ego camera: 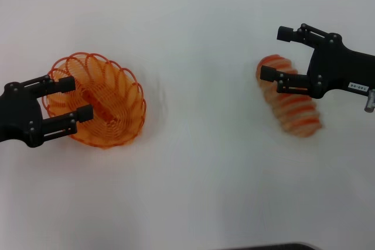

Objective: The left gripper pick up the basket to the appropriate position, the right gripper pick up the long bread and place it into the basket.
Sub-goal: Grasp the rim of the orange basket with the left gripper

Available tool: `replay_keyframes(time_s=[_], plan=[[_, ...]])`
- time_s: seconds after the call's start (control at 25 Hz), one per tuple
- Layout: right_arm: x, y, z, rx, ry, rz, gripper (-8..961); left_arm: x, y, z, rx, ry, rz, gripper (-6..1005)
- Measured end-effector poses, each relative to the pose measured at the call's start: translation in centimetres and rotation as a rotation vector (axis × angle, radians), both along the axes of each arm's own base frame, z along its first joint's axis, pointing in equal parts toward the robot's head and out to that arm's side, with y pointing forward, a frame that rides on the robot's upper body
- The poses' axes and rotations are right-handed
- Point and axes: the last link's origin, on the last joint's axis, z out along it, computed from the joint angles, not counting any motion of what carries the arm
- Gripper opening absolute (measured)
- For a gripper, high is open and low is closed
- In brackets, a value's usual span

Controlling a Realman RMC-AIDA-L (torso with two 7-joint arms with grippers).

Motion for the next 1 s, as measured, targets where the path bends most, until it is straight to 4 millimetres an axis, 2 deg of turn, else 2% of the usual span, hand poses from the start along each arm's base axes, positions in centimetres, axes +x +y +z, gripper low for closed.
replay_keyframes(time_s=[0.6, 1.0], plan=[[0.1, 0.0, 0.0, 0.001, 0.000, -0.003, 942, -0.1, 0.1, 0.5, 0.024, -0.015, 0.021, 723], [0.0, 0.0, 0.0, 0.002, 0.001, -0.004, 942, 1.1, 2.2, 1.5, 0.042, -0.052, 0.053, 721]])
